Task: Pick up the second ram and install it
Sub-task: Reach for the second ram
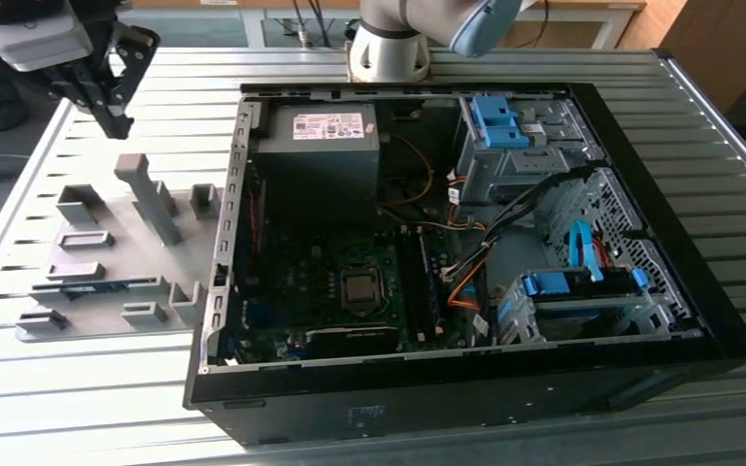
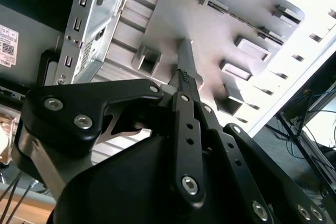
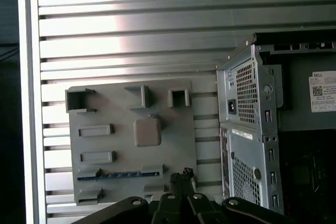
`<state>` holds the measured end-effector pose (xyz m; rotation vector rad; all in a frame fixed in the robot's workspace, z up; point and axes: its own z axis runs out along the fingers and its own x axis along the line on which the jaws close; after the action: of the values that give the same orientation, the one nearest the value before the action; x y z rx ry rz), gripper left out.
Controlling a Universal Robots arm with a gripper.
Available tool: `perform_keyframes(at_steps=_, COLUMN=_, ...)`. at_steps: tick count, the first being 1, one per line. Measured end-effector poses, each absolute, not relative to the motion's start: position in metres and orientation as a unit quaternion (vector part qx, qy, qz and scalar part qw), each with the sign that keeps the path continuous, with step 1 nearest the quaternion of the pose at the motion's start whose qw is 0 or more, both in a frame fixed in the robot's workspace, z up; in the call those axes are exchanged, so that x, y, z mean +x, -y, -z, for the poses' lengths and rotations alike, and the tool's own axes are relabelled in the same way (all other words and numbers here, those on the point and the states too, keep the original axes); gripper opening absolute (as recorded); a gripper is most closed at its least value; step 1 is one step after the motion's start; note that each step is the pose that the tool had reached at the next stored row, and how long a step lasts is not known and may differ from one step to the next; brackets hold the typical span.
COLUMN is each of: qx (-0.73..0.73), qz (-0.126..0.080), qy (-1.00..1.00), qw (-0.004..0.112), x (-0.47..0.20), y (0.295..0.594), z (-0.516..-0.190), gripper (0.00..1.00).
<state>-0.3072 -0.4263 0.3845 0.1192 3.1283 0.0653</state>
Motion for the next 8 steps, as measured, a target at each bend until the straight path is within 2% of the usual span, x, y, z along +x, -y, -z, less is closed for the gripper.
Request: perform_keyframes(at_steps=8, qx=0.038, qz=-0.021, qy=-0.999, qw=0.005, x=-0.340, y=0.433, z=-0.383, gripper=0.10)
